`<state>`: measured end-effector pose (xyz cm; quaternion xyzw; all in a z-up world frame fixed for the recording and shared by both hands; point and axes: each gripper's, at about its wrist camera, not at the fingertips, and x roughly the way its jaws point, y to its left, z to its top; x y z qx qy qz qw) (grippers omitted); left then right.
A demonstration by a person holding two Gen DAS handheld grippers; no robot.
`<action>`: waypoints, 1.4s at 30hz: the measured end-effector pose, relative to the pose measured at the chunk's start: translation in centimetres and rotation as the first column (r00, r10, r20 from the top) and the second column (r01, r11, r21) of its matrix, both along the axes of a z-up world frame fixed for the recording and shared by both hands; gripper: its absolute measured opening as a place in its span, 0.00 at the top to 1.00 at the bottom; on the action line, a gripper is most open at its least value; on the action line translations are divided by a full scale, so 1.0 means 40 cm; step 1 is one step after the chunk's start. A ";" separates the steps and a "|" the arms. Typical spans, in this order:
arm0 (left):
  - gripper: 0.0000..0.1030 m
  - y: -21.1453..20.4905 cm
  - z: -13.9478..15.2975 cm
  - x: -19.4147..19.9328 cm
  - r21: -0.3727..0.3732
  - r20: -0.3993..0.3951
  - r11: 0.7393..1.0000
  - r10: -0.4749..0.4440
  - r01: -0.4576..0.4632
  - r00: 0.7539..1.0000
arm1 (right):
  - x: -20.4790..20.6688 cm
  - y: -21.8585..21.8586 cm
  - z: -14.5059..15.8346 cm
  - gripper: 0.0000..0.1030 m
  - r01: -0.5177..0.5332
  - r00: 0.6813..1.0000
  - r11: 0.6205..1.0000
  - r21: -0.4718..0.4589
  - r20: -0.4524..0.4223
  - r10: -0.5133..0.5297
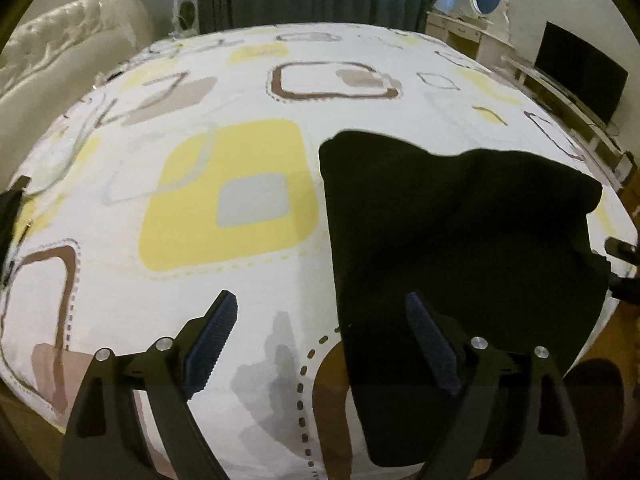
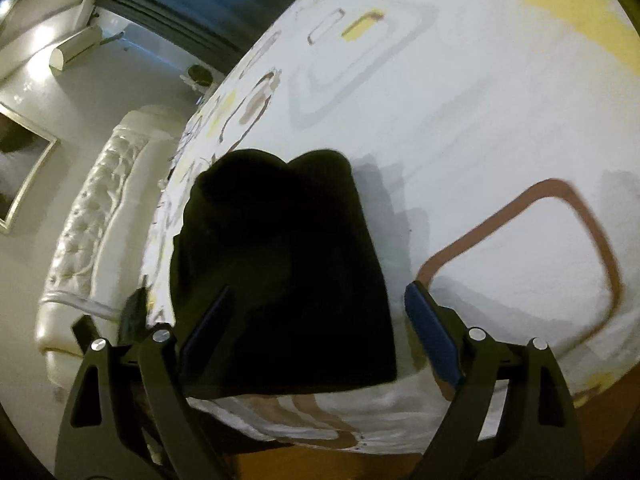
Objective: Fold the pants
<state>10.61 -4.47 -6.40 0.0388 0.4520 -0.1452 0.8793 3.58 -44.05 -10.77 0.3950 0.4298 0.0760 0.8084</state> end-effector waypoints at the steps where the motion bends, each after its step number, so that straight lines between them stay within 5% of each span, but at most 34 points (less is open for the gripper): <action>1: 0.17 0.007 -0.007 0.006 -0.027 -0.020 1.000 -0.011 0.010 1.000 | 0.008 -0.004 -0.007 0.15 -0.001 1.000 1.000 0.014 -0.005 0.001; 10: 0.17 0.037 -0.039 0.052 -0.250 -0.142 0.968 -0.072 0.035 0.987 | 0.087 -0.026 -0.044 0.12 -0.059 0.998 0.989 0.134 -0.010 0.061; 14: 0.17 0.026 -0.047 0.066 -0.275 -0.155 0.961 -0.086 0.041 0.984 | 0.123 -0.026 -0.058 0.12 -0.111 0.993 0.972 0.205 -0.009 0.115; 21: 0.17 -0.004 -0.071 0.095 -0.302 -0.174 0.951 -0.125 0.068 0.977 | 0.174 0.005 -0.060 0.10 -0.244 0.966 0.950 0.196 -0.042 0.257; 26: 0.17 0.013 -0.081 0.111 -0.361 -0.199 0.929 -0.158 0.078 0.967 | 0.173 -0.030 -0.048 0.10 -0.248 0.965 0.947 0.204 -0.032 0.259; 29: 0.17 0.051 -0.090 0.121 -0.455 -0.223 0.887 -0.202 0.081 0.954 | 0.165 -0.046 -0.050 0.10 -0.252 0.964 0.942 0.222 -0.032 0.266; 36: 0.17 0.122 -0.125 0.188 -0.674 -0.315 0.739 -0.307 0.016 0.898 | 0.174 -0.057 -0.053 0.10 -0.289 0.951 0.931 0.225 -0.042 0.306; 41: 0.17 0.083 -0.123 0.198 -0.720 -0.337 0.691 -0.420 0.056 0.842 | 0.177 -0.073 -0.047 0.10 -0.316 0.940 0.921 0.227 -0.056 0.336; 42: 0.17 0.067 -0.123 0.197 -0.711 -0.344 0.700 -0.436 0.073 0.832 | 0.176 -0.078 -0.046 0.10 -0.315 0.940 0.921 0.228 -0.059 0.336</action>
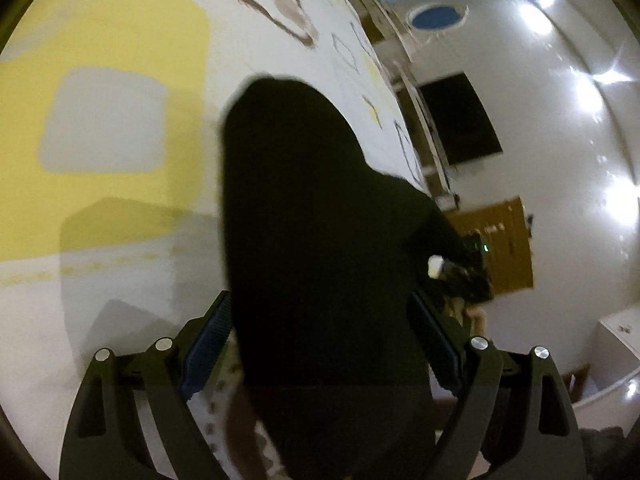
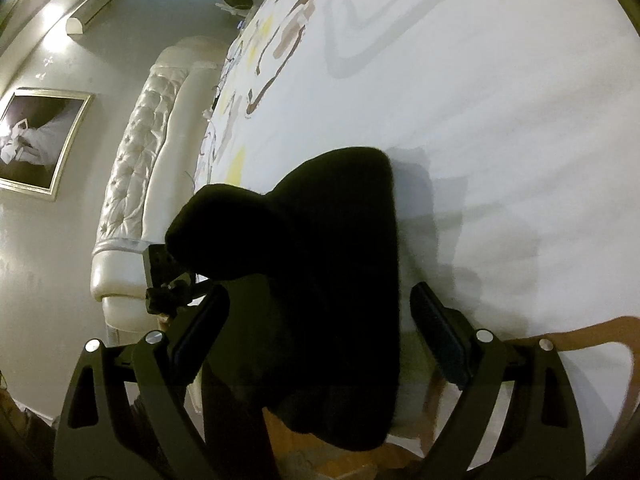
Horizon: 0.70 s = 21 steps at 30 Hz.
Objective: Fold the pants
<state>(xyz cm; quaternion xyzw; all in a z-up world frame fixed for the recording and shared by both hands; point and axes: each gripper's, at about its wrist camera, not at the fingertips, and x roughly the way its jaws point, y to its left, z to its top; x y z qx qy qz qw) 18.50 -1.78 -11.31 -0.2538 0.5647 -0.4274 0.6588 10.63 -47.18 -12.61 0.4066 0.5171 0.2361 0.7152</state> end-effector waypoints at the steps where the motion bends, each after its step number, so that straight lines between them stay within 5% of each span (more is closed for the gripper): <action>1: 0.17 -0.008 -0.001 0.002 0.013 0.003 1.000 -0.012 0.012 1.000 | 0.000 -0.010 -0.001 0.10 0.005 1.000 1.000 0.004 -0.006 -0.005; 9: 0.16 -0.021 -0.016 0.001 -0.006 -0.020 0.995 -0.097 0.097 0.995 | -0.005 -0.036 -0.020 0.10 -0.001 1.000 0.999 0.053 -0.027 0.002; 21: 0.16 -0.043 -0.022 0.011 -0.054 -0.047 0.996 -0.072 0.069 0.996 | 0.019 0.037 -0.021 0.10 -0.114 0.993 0.991 0.073 -0.009 0.115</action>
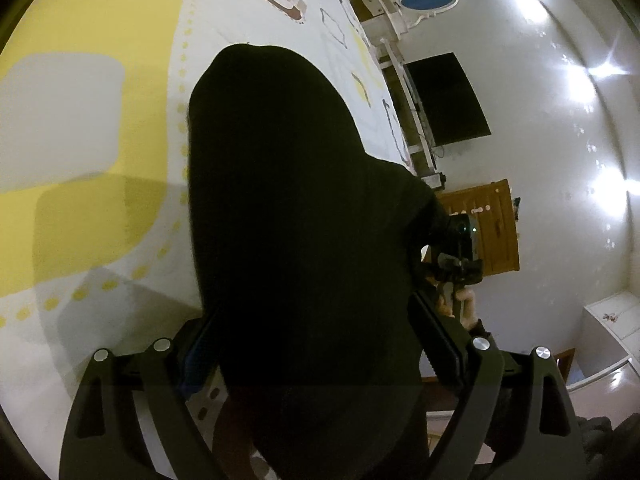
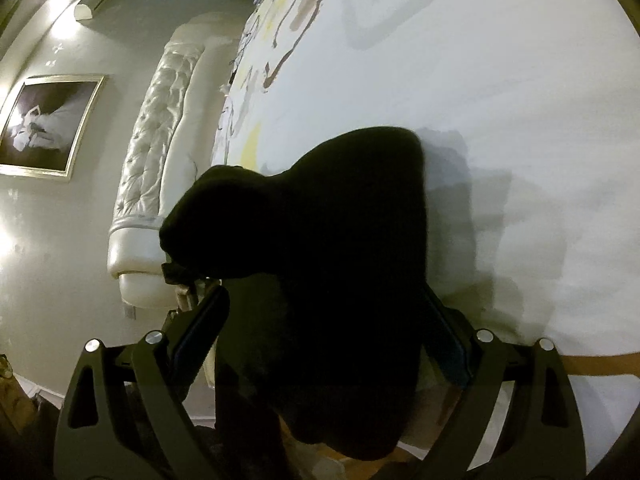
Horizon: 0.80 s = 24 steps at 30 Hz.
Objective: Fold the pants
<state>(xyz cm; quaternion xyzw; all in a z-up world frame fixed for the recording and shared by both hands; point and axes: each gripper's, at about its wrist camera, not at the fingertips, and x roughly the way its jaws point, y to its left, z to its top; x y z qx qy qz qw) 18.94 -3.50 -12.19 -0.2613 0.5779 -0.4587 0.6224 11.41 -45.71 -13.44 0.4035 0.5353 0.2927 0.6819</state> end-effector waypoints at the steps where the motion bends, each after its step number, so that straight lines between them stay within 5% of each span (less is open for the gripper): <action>1: 0.16 -0.006 0.003 -0.002 0.000 0.002 1.000 -0.002 0.002 1.000 | 0.002 0.003 0.000 0.10 -0.004 1.000 1.000 -0.003 0.002 0.004; 10: 0.16 0.012 0.001 -0.004 -0.016 0.018 1.000 -0.006 0.006 1.000 | -0.002 0.003 0.001 0.10 0.002 1.000 1.000 0.012 0.020 -0.002; 12: 0.23 0.006 0.003 -0.005 0.014 0.039 1.000 -0.017 0.017 0.999 | -0.004 0.007 0.004 0.10 0.002 0.999 1.000 0.003 0.032 -0.002; 15: 0.53 0.012 -0.009 -0.002 0.086 0.066 0.996 -0.017 0.012 0.998 | -0.005 0.016 0.009 0.12 0.002 0.999 1.000 -0.017 0.044 -0.001; 18: 0.61 0.037 -0.027 0.005 0.035 0.031 0.999 0.007 -0.009 0.999 | -0.003 0.015 -0.003 0.46 0.008 1.000 0.999 -0.051 0.009 -0.007; 20: 0.65 0.035 -0.025 0.004 0.035 0.044 0.999 0.009 -0.010 0.999 | -0.005 0.009 -0.015 0.56 0.018 1.000 1.000 -0.018 0.001 -0.018; 24: 0.70 0.033 -0.022 0.004 0.034 0.053 0.999 0.018 -0.020 0.998 | -0.009 0.010 -0.014 0.59 0.030 0.999 0.999 -0.020 0.013 -0.029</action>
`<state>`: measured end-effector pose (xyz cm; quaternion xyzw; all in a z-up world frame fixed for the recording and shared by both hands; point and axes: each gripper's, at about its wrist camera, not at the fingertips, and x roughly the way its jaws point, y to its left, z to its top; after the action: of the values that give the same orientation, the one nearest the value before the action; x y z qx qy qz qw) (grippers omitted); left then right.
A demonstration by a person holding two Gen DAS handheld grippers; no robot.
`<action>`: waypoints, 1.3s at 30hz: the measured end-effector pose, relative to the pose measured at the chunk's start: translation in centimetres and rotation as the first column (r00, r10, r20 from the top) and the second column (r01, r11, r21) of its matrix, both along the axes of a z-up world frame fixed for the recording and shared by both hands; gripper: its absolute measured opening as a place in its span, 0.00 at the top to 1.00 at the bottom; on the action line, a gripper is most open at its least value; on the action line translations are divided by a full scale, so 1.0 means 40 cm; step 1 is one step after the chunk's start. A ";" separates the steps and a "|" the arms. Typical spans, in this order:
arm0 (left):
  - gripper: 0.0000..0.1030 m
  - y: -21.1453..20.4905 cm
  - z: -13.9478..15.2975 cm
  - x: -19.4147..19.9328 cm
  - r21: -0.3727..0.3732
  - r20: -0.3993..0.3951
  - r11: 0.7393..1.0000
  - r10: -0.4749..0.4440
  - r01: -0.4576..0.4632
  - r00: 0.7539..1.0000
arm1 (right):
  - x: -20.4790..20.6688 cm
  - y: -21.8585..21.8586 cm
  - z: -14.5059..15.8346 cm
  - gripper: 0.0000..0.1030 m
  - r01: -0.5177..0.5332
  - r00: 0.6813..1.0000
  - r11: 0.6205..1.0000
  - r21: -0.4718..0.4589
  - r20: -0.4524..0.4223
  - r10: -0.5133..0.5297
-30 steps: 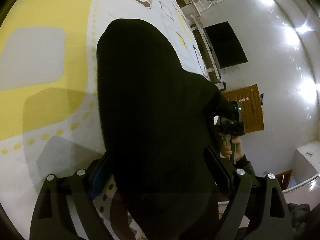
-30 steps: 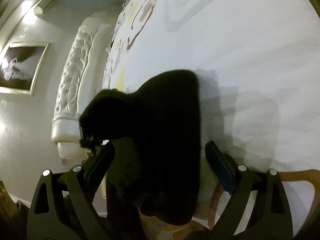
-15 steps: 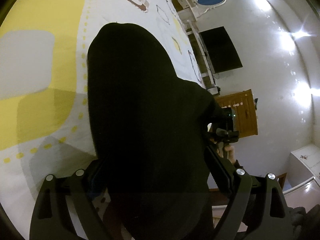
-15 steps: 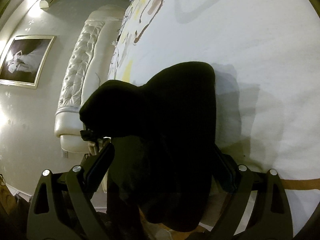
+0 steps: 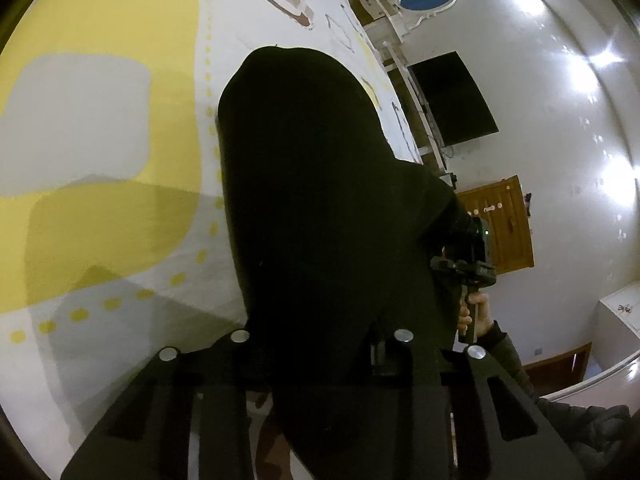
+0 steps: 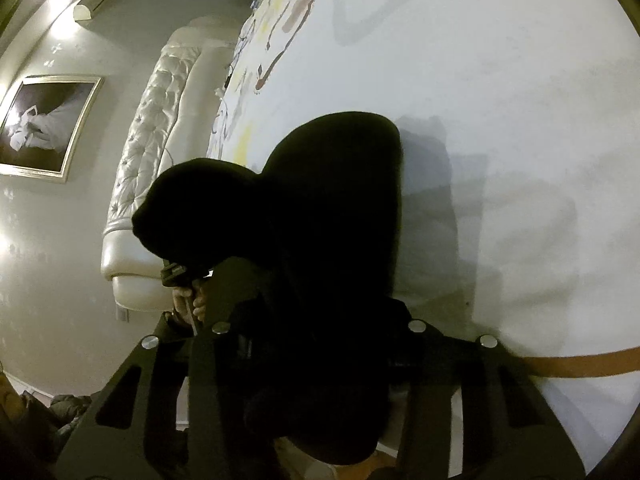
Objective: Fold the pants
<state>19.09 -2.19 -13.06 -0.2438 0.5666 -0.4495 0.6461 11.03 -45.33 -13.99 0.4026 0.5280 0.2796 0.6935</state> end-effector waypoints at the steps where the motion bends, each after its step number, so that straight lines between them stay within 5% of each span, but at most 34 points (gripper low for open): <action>1: 0.71 0.000 0.001 0.000 0.001 -0.001 1.000 0.001 -0.001 1.000 | 0.000 0.002 0.002 0.60 0.003 1.000 1.000 -0.005 0.003 -0.003; 16: 0.78 -0.024 0.042 0.004 0.062 0.071 0.998 0.023 -0.027 0.997 | 0.005 0.030 0.010 0.63 0.045 0.998 0.999 0.003 0.036 -0.045; 39: 0.78 0.164 0.022 0.042 0.031 0.050 0.987 0.158 -0.160 0.986 | 0.136 0.140 -0.005 0.63 0.004 0.999 0.999 0.042 0.051 -0.006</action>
<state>20.77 4.38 -12.19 -0.2661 0.5377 -0.3921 0.6974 16.46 -39.72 -14.20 0.4111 0.5031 0.2991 0.6989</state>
